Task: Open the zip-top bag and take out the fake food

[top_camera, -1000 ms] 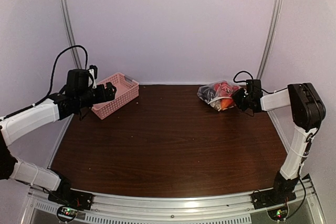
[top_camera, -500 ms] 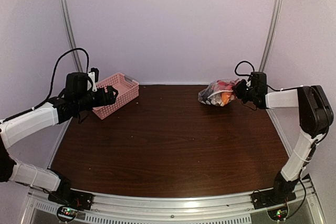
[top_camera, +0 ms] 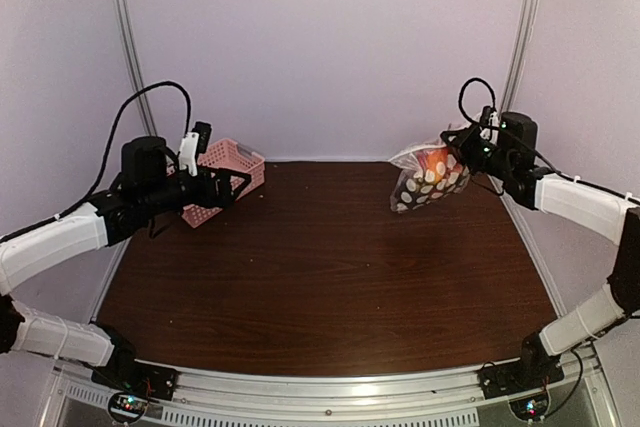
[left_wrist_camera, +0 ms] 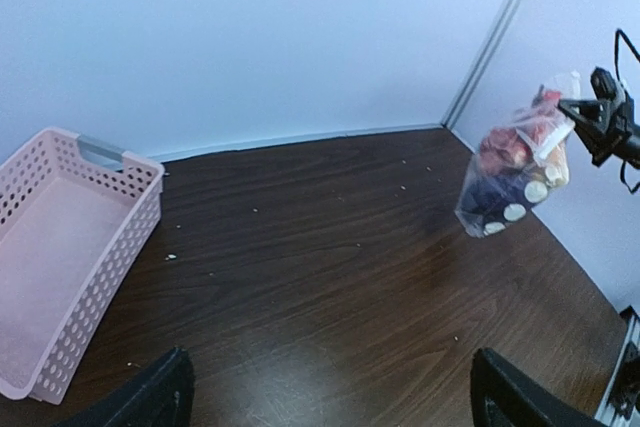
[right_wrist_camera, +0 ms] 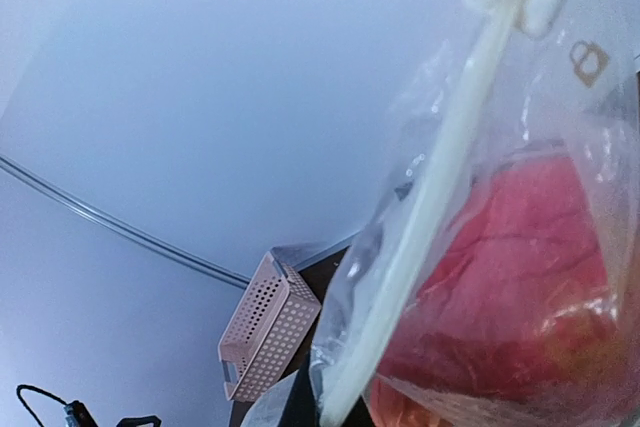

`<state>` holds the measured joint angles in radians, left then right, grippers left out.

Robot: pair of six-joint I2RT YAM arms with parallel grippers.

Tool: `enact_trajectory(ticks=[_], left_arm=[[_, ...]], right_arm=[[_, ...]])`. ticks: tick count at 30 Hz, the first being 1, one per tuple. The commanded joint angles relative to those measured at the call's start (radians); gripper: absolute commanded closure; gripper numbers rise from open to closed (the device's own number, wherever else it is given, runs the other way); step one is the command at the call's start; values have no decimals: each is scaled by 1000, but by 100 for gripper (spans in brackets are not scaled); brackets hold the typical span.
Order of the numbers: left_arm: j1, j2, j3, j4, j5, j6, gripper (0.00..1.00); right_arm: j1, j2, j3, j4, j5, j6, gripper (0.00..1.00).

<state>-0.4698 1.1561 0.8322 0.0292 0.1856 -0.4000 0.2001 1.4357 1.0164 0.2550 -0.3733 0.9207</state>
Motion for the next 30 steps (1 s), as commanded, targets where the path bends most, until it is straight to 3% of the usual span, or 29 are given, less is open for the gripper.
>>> enact_trajectory(ticks=[1, 14, 22, 30], left_arm=[[-115, 33, 69, 51, 55, 138, 2], [-419, 264, 322, 82, -80, 510, 11], [-509, 394, 402, 111, -140, 636, 18], [-526, 509, 472, 126, -157, 722, 35]], right_arm=[[68, -112, -55, 47, 66, 36, 100], [307, -167, -139, 73, 266, 93, 100], [441, -172, -194, 111, 368, 134, 100], [525, -124, -201, 161, 428, 164, 100]])
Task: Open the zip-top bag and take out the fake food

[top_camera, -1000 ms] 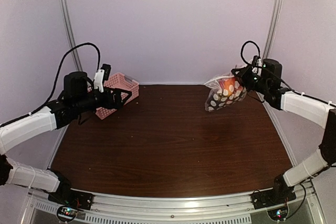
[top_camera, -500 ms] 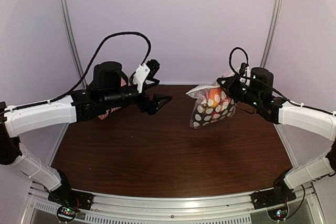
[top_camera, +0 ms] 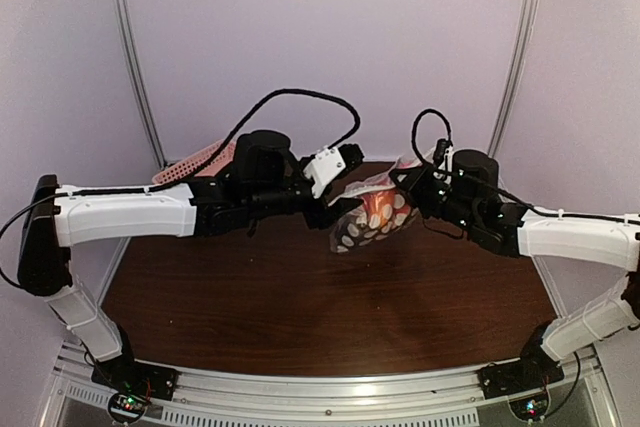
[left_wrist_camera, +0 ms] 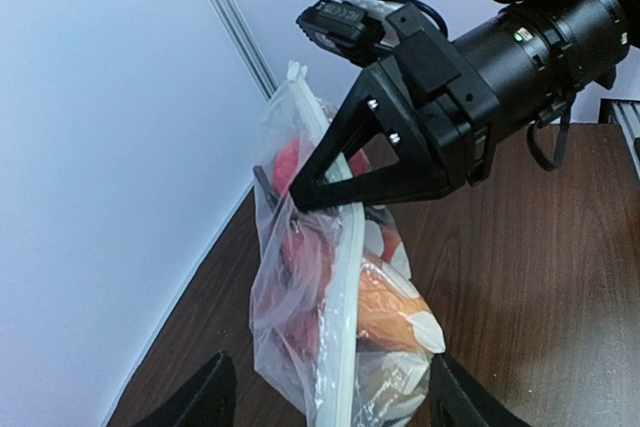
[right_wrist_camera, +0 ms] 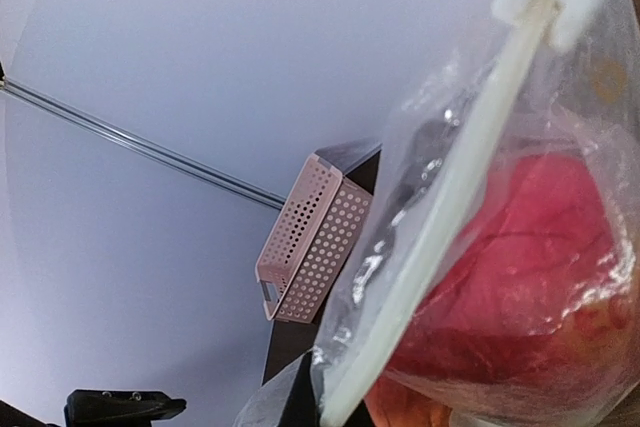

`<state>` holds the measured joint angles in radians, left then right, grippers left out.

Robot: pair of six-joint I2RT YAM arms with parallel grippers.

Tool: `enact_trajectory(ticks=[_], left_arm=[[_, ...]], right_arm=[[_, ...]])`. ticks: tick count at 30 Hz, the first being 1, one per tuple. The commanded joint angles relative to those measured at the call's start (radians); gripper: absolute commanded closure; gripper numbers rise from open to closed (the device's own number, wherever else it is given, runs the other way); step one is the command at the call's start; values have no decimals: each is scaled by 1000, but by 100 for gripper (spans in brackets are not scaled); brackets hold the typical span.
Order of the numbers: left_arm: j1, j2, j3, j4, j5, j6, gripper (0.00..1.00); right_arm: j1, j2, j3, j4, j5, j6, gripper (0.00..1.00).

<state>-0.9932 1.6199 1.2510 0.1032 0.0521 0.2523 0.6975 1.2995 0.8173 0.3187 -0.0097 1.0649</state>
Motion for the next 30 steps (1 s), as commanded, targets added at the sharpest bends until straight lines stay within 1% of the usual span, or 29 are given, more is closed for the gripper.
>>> enact_trajectory(ticks=[1, 6, 7, 12, 16, 18, 20, 21, 23, 24, 25, 26, 27, 30], left_arm=[[-5, 58, 61, 50, -23, 76, 37], [-14, 111, 91, 46, -37, 100, 48], [-16, 119, 96, 45, -61, 105, 51], [-15, 144, 111, 46, -107, 118, 70], [-15, 157, 112, 47, -125, 123, 89], [-15, 160, 111, 42, -141, 128, 100], [-14, 154, 103, 43, -162, 129, 100], [-15, 148, 95, 44, -171, 129, 100], [-14, 126, 81, 41, -193, 114, 100], [-13, 111, 74, 36, -202, 100, 100], [-9, 95, 64, 29, -196, 88, 100], [-4, 78, 50, 25, -180, 80, 100], [5, 61, 35, 22, -156, 74, 100], [35, 4, -4, 8, -61, 61, 100]], right_arm=[[32, 15, 1, 99, 69, 21, 100], [53, 37, 11, 121, 69, 34, 99], [58, 41, 12, 121, 67, 36, 99], [77, 41, 2, 127, 65, 37, 98], [86, 39, -27, 149, 56, 50, 97], [89, 40, -39, 156, 51, 51, 96], [89, 34, -47, 152, 47, 34, 93], [89, 25, -55, 147, 51, 17, 89], [88, -1, -60, 118, 74, -28, 74], [88, -19, -61, 100, 88, -66, 63], [89, -36, -59, 76, 105, -108, 47], [87, -54, -56, 44, 126, -151, 33], [85, -76, -56, 15, 148, -192, 24], [76, -130, -61, -40, 186, -343, 11]])
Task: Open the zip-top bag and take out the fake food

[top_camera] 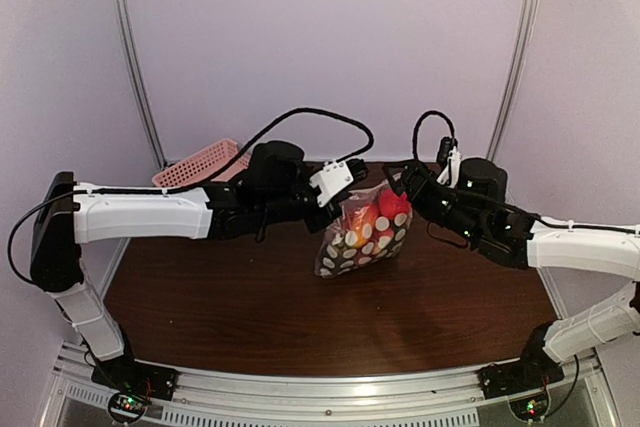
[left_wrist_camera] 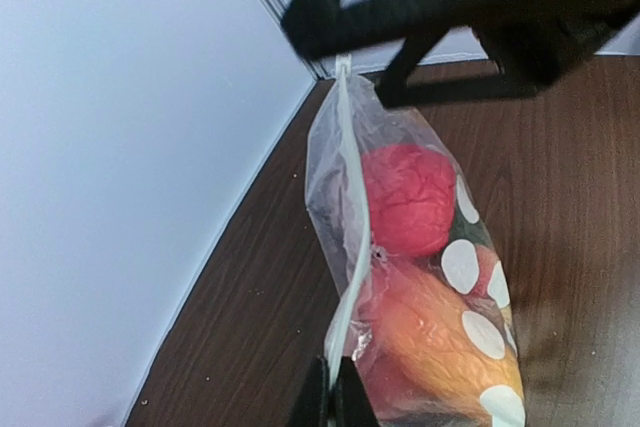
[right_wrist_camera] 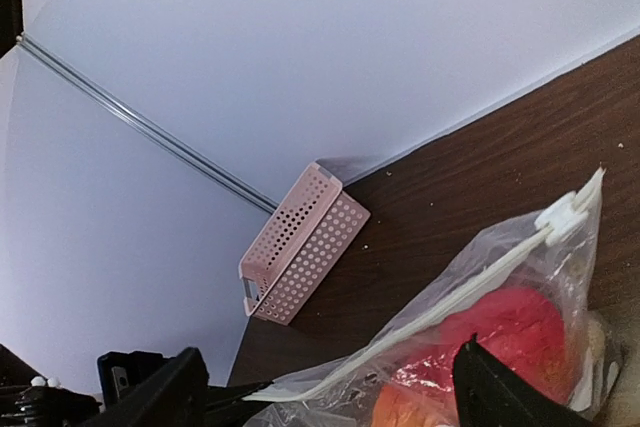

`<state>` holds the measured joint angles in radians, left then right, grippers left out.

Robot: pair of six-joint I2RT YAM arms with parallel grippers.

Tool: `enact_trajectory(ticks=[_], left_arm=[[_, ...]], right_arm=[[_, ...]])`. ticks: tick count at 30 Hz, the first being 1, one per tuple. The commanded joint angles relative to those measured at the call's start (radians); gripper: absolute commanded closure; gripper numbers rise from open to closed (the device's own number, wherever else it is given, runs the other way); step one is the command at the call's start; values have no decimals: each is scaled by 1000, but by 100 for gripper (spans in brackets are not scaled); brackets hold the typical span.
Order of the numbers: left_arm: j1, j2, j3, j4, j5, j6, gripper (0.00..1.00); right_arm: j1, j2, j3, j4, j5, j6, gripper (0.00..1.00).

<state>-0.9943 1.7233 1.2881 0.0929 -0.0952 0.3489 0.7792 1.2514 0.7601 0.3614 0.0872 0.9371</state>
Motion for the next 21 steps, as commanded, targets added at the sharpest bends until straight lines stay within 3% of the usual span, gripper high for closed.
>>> enact_trajectory(ticks=[1, 6, 13, 21], left_arm=[[45, -117, -57, 15, 113, -39, 100], [99, -216, -152, 24, 290, -29, 100], [186, -312, -221, -36, 495, 27, 100], [247, -406, -320, -25, 647, 71, 100]], right_arm=[[-7, -101, -6, -98, 108, -253, 8], [-10, -188, -53, -78, 79, -483, 1], [-12, -256, -44, -153, -200, -781, 0], [-11, -361, -208, -63, -456, -983, 3]])
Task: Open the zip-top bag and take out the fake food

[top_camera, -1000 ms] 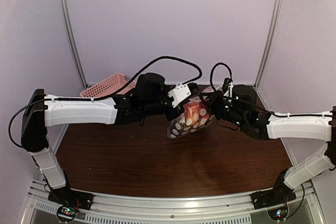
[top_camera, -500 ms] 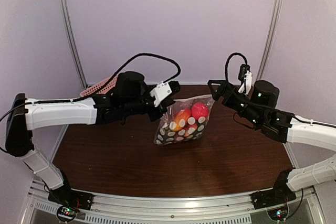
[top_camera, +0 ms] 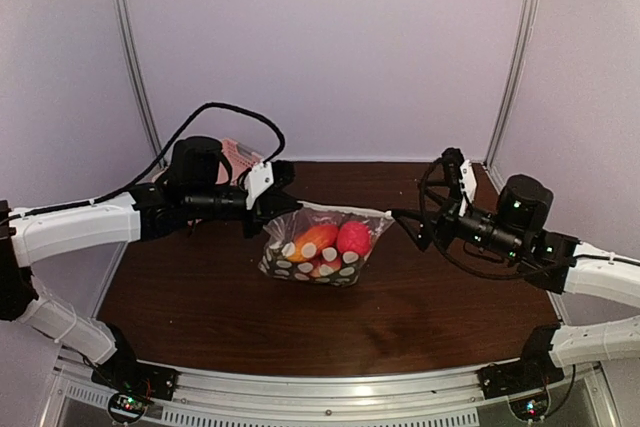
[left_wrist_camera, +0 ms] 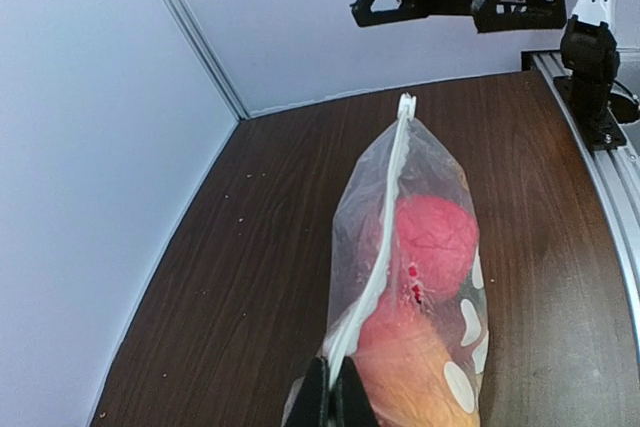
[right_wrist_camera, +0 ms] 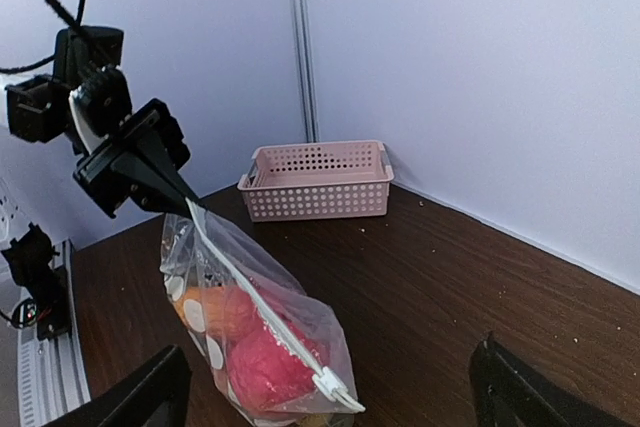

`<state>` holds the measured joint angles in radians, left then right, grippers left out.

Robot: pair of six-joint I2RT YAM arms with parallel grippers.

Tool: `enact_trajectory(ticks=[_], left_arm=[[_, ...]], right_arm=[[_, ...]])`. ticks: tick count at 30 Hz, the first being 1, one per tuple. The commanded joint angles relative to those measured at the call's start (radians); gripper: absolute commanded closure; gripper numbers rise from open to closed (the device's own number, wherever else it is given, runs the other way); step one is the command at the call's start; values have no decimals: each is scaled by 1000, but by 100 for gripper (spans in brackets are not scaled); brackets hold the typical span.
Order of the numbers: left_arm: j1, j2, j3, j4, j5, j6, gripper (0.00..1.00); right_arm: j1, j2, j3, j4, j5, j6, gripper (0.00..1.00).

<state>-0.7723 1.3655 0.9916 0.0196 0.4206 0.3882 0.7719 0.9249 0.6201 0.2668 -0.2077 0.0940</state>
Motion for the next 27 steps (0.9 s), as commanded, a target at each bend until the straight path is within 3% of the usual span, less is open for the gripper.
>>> enact_trajectory(ticks=[1, 8, 16, 22, 27], left_arm=[[29, -52, -29, 48, 147, 35, 100], [41, -61, -39, 23, 241, 54, 100], [44, -66, -55, 39, 281, 39, 100], [47, -71, -67, 51, 288, 31, 100], [63, -74, -76, 74, 301, 17, 100]], right_arm=[[-3, -39, -86, 42, -176, -145, 5], [-1, -3, -168, 119, -220, -213, 11], [12, 97, -191, 244, -314, -195, 29], [26, 144, -178, 259, -324, -204, 51], [29, 162, -181, 258, -334, -208, 54]])
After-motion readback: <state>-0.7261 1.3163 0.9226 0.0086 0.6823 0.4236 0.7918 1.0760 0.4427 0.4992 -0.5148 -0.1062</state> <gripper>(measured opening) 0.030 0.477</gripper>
